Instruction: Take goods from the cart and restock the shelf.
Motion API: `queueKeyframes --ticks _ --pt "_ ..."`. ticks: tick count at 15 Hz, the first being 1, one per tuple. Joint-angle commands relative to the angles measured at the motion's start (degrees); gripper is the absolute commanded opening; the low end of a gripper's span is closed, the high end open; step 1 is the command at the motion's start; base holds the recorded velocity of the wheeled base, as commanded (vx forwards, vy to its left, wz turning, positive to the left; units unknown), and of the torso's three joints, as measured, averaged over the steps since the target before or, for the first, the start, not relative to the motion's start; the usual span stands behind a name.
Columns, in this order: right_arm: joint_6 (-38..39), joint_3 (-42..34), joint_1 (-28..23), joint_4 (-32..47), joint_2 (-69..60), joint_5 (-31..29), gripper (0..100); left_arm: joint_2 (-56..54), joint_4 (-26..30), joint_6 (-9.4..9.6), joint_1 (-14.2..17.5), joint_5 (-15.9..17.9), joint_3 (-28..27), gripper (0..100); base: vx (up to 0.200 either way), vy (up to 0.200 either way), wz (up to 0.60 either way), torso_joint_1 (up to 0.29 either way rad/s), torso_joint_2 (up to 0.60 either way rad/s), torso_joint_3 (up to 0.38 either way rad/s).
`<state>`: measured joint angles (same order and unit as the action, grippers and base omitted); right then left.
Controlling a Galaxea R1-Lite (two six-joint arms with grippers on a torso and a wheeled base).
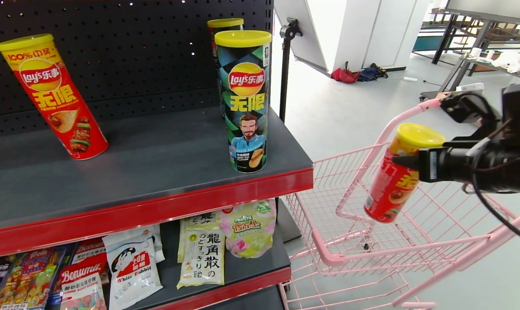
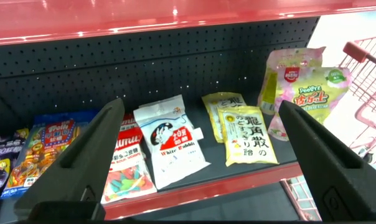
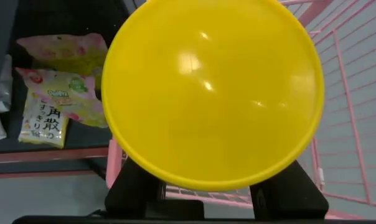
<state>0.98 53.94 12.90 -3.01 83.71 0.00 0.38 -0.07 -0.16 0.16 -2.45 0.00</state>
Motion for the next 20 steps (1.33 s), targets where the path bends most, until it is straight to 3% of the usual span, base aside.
queueKeyframes --ticks 1,7,9,16,20 --pt "-2.0 6.2 -0.7 12.3 -15.0 -0.2 0 0.0 0.0 -0.02 0.0 0.0 0.0 100 0.000 0.000 0.00 0.000 0.00 0.000" --pt "-2.6 7.1 -1.6 46.5 -41.8 -2.2 0 0.0 0.0 -0.02 0.0 0.0 0.0 100 0.000 0.000 0.00 0.000 0.00 0.000" --pt "-2.2 4.9 -2.4 53.2 -47.6 -2.5 0 0.0 0.0 -0.02 0.0 0.0 0.0 100 0.000 0.000 0.00 0.000 0.00 0.000" --pt "-2.5 -2.0 -2.4 54.1 -56.1 -4.1 0 0.0 0.0 -0.02 0.0 0.0 0.0 100 0.000 0.000 0.00 0.005 -0.01 -0.010" --pt "-2.6 -2.4 -2.4 53.8 -56.5 -4.1 0 0.0 0.0 -0.02 0.0 0.0 0.0 100 0.000 0.000 0.00 0.145 -0.43 -0.272"
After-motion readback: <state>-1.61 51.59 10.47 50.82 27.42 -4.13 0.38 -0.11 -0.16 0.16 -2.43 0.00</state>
